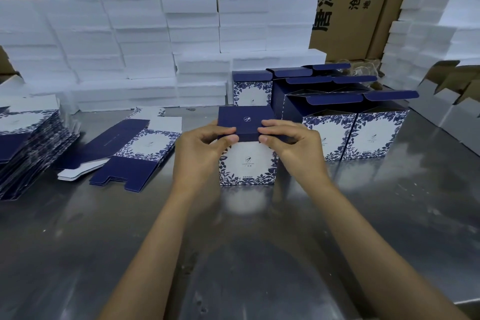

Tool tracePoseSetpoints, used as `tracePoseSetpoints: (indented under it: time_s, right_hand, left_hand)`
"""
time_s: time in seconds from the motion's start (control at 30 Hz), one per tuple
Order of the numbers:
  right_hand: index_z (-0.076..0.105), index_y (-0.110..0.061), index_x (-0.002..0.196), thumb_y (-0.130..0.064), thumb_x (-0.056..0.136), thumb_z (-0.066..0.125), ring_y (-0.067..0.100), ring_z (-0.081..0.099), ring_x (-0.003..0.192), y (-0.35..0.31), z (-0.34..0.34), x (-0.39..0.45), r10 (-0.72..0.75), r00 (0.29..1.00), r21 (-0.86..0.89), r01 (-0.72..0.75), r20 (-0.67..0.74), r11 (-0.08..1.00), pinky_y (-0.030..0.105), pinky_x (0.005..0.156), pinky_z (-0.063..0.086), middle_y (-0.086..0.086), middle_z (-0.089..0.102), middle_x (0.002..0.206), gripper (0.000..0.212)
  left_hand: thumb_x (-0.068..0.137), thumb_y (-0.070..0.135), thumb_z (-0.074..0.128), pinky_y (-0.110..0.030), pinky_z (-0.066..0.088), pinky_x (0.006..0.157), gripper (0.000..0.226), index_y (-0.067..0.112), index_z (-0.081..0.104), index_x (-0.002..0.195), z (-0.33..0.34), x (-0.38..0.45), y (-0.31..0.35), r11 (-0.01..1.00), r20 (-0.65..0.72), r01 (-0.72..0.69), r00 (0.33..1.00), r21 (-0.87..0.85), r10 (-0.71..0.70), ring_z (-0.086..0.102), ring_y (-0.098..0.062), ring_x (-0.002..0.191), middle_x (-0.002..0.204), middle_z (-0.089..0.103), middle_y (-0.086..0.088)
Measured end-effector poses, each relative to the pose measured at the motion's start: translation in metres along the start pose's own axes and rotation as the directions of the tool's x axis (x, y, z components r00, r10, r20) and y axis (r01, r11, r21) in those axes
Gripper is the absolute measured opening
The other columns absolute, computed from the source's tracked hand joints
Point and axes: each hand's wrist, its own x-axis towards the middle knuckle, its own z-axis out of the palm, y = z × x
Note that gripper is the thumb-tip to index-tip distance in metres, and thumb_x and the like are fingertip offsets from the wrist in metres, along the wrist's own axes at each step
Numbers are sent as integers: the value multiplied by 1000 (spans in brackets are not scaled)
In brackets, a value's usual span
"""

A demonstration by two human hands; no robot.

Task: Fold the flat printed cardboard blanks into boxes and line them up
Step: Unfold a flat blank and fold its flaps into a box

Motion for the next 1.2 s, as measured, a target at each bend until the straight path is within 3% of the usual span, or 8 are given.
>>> tracePoseSetpoints:
  time_s: [0.1,0.17,0.23,0.33,0.4,0.83,1.07,1.2]
  right_hand:
    - [81,-16,93,-5,82,77,18,58,101,-1,6,0,-358,933,-495,295,-35,817,29,94,37,-8,76,93,16]
    - [76,-6,97,5,79,67,30,61,99,-7,14,-1,-423,905,-664,348,53,661,32,89,33,3,75,94,24]
    - [70,-3,113,4,76,61,35,61,111,-12,27,-1,-316,932,-751,334,176,569,38,98,33,12,72,114,39]
    - [40,-10,152,-12,87,57,32,33,148,-11,42,9,-77,957,-818,279,279,503,42,118,20,12,41,158,67]
    - [28,-13,157,-17,92,53,31,21,153,-5,45,23,-28,959,-844,261,281,470,42,123,14,10,29,165,70]
    - [36,-11,147,-9,95,54,35,16,155,34,48,89,17,964,-809,214,266,548,43,124,16,13,27,165,55]
    - [9,-12,161,-1,95,54,23,-6,157,48,50,85,18,963,-768,205,270,607,42,126,3,10,-2,171,81]
    - [-8,-16,161,-6,94,51,17,-20,154,51,53,58,20,964,-744,191,264,640,44,127,-1,3,-20,169,90]
  left_hand:
    - [80,14,81,-9,50,74,20,33,78,84,3,14,0,967,8,-28,1000,251,26,69,7,78,77,73,24]
    - [81,21,80,-8,48,73,13,30,80,90,9,26,-3,919,7,-50,999,391,51,67,5,75,80,74,19]
    - [82,23,79,-8,47,75,12,28,81,94,18,38,-10,900,-18,-59,997,431,74,66,5,77,85,76,15]
    - [85,23,76,-16,51,83,12,24,81,96,30,55,-23,883,-30,-95,992,460,123,68,0,84,92,77,13]
    - [86,24,76,-19,51,85,12,24,81,97,37,69,-30,887,-43,-82,993,455,114,68,-4,89,94,77,12]
    - [87,35,71,-35,56,83,13,33,79,97,76,119,-60,880,-113,-9,991,475,71,67,-6,90,94,75,17]
    - [90,30,69,-37,55,88,24,32,74,113,78,115,-64,905,-94,-10,994,425,55,66,-6,91,102,74,13]
    - [96,36,62,-38,48,101,70,43,23,154,62,84,-68,884,60,-77,997,461,55,61,-19,117,144,56,5]
